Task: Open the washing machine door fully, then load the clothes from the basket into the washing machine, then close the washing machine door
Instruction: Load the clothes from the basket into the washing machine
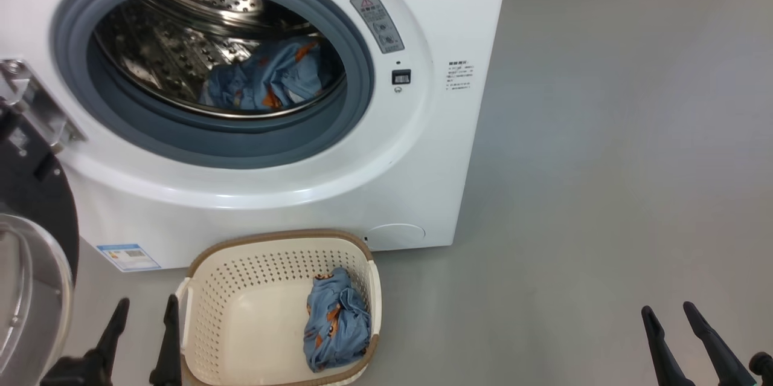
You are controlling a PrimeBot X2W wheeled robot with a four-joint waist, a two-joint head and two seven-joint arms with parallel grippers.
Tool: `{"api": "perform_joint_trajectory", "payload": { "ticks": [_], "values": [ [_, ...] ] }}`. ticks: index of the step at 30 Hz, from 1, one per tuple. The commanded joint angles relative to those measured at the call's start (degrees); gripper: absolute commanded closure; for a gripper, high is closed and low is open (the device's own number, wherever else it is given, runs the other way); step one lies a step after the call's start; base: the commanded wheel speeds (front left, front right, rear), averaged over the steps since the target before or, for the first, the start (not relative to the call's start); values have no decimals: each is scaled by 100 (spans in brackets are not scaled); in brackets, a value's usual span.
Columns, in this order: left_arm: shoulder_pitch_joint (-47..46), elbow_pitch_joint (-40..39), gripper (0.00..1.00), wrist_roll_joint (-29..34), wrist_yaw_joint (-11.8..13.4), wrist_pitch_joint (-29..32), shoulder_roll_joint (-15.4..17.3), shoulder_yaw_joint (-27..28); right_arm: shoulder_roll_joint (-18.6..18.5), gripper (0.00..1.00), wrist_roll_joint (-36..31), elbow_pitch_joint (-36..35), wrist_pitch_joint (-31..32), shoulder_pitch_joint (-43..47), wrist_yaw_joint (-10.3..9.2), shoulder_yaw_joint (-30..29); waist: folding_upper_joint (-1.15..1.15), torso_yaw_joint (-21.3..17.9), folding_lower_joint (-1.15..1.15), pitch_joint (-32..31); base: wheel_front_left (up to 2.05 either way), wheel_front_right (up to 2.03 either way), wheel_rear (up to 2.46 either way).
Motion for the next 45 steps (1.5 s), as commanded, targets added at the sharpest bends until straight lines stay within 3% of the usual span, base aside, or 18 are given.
{"api": "perform_joint_trajectory", "payload": {
  "ticks": [1, 14, 24, 35, 45],
  "values": [
    [41, -224, 0, -98, 6, -32, 95, 189, -164, 0, -65, -153, -27, 38, 16, 70, 0, 58, 1, -94, 0, 0, 0],
    [465, -666, 0, -238, 188, -32, 94, 78, -126, 0, -89, -199, -27, 122, 16, -52, 0, 70, 1, -92, 0, 0, 0],
    [159, -450, 0, -446, 210, -32, 94, -265, -60, 0, -93, -182, -27, -168, 16, 23, 0, 6, 1, 227, 0, 0, 0],
    [-486, 459, 0, -468, 173, -32, 94, -708, 0, 0, -50, -252, -27, -682, 16, 163, 0, -192, 1, 878, 0, 0, 0],
    [-1613, 1941, 0, -436, 26, -32, 94, -1070, 47, 0, -11, -306, -27, -1401, 16, 338, 0, -334, 1, 1702, 0, 0, 0]
  ]
}}
